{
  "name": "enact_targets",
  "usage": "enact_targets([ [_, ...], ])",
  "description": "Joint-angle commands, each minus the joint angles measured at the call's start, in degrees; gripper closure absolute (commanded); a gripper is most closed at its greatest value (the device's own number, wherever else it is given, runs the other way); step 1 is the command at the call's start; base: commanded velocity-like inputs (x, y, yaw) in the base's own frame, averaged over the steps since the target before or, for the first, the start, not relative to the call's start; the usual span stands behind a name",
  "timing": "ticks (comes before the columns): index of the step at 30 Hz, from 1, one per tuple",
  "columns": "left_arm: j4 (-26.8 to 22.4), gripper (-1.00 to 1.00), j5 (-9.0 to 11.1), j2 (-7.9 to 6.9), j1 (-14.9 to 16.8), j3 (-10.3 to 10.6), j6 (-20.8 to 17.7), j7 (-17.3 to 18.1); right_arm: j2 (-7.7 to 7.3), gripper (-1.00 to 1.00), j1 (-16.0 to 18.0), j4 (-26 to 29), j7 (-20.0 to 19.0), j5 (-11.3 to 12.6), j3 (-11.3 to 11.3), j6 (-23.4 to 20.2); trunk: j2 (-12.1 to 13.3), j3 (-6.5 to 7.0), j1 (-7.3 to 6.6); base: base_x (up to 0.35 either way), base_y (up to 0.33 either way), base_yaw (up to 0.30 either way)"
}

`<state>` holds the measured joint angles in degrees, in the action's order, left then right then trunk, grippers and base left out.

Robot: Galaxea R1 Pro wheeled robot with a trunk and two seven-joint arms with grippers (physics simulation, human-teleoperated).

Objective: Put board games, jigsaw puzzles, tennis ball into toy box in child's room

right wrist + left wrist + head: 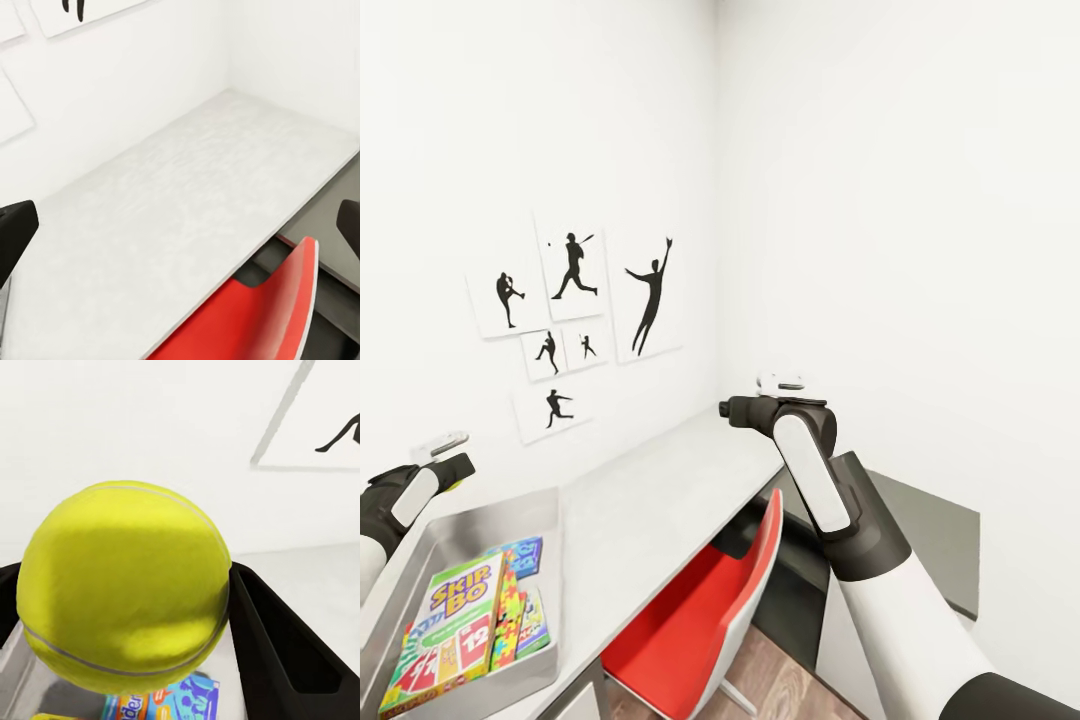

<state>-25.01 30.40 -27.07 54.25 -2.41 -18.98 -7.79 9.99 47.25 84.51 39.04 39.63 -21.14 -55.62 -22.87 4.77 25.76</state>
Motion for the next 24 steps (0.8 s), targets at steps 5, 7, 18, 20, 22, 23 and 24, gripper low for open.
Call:
enact_targets([
  [5, -0.13, 1.0, 0.45, 0.07, -0.02, -0.05, -0.28, -0.2, 0.01, -1.0, 0.04, 0.01, 0.6, 0.54, -0.05, -0.11, -0.05, 0.16, 0.03, -0.006, 0.068, -0.111],
  [7, -0.14, 1.0, 0.45, 0.08, -0.02, -0.05, -0.28, -0.2, 0.01, -1.0, 0.04, 0.01, 0.6, 0.54, -0.05, -0.11, -0.05, 0.2, 0.03, -0.006, 0.018, -0.057],
  [18, -0.15, 1.0, 0.45, 0.09, -0.02, -0.05, -0.27, -0.2, 0.01, -1.0, 0.04, 0.03, 0.6, 0.54, -0.05, -0.13, -0.05, 0.24, 0.03, -0.001, 0.007, -0.009],
  [20, -0.14, 1.0, 0.45, 0.09, -0.02, -0.05, -0.29, -0.2, 0.01, -1.0, 0.04, 0.03, 0.6, 0.54, -0.05, -0.12, -0.05, 0.24, 0.03, 0.0, 0.106, 0.0],
  [22, -0.13, 1.0, 0.45, 0.09, -0.02, -0.05, -0.33, -0.2, 0.01, -1.0, 0.04, 0.04, 0.6, 0.54, -0.05, -0.11, -0.05, 0.24, 0.03, 0.003, 0.201, 0.0],
  [23, -0.13, 1.0, 0.45, 0.09, -0.02, -0.05, -0.34, -0.2, 0.01, -1.0, 0.04, 0.04, 0.6, 0.54, -0.05, -0.11, -0.05, 0.24, 0.03, 0.016, 0.227, 0.0],
  [24, -0.13, 1.0, 0.45, 0.09, -0.02, -0.05, -0.35, -0.2, 0.01, -1.0, 0.04, 0.04, 0.6, 0.54, -0.05, -0.11, -0.05, 0.24, 0.03, 0.036, 0.148, 0.0],
])
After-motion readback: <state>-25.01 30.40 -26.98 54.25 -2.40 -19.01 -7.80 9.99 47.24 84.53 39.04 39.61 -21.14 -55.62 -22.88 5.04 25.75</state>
